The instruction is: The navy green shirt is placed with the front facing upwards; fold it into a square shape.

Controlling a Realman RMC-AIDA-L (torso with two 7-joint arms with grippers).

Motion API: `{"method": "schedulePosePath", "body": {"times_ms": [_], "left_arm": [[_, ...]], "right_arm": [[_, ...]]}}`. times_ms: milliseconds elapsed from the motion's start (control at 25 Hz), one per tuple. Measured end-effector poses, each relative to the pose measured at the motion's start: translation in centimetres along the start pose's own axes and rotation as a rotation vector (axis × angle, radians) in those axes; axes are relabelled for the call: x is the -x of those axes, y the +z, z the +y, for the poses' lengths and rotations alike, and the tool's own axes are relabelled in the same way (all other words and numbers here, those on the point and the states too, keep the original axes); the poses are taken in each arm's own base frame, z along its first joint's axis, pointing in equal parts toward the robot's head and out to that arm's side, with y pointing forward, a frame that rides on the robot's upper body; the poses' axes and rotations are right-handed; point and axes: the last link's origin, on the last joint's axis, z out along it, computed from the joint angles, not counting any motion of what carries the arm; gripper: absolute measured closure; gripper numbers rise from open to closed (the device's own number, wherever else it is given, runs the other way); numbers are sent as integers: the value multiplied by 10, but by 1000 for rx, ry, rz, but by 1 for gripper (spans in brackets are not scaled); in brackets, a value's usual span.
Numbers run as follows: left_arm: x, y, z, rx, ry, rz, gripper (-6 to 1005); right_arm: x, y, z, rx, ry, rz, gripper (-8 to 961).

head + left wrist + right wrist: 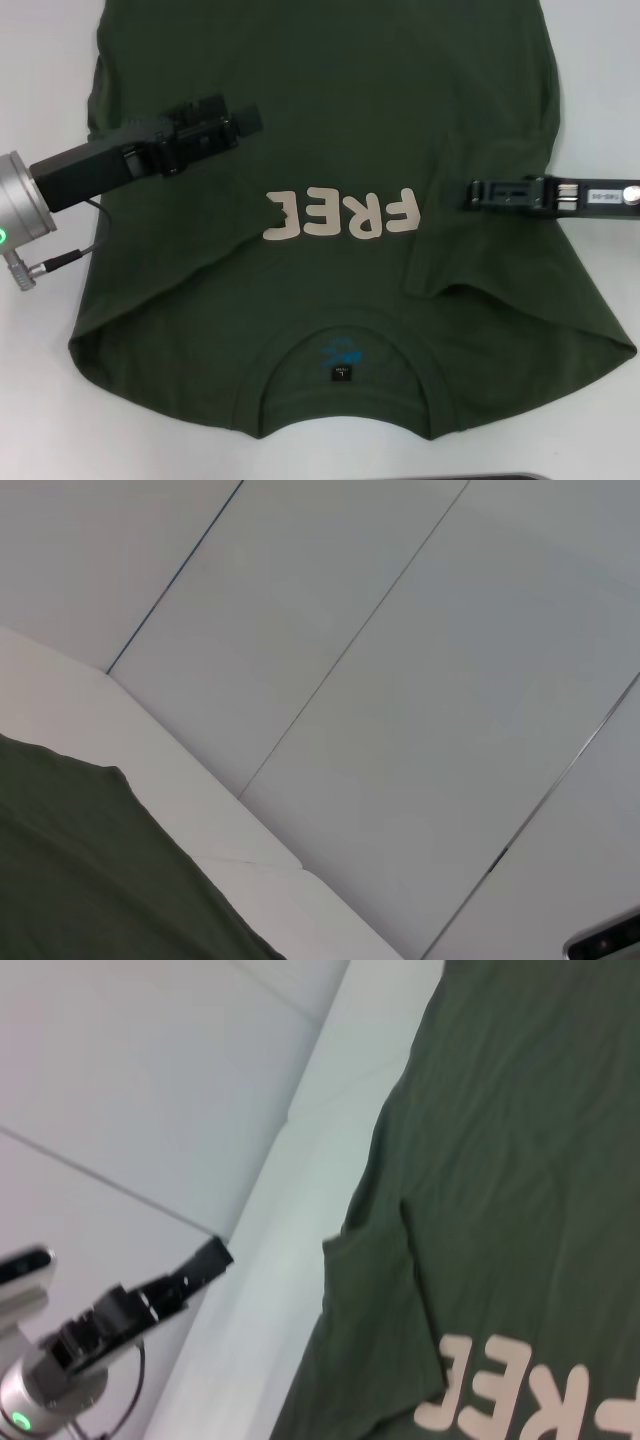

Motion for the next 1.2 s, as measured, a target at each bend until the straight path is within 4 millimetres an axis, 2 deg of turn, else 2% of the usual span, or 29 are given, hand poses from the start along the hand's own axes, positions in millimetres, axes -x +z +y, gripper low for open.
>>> {"method": "schedulePosePath", "body": {"times_ms": [280, 600, 1000, 1200], "left_arm": [[0, -1, 0, 0, -3, 3, 107], [-1, 0, 2, 13, -2, 8, 105], [-6, 5, 6, 52, -38, 0, 101], [-4, 4, 9, 69, -48, -9, 101]], "right_arm": [[-8, -28, -3, 25, -27, -73, 169], [-23, -76, 5, 102, -151, -284, 170], [-40, -136, 8, 47, -9, -247, 172], [-51, -152, 7, 14, 112, -174, 173]]}}
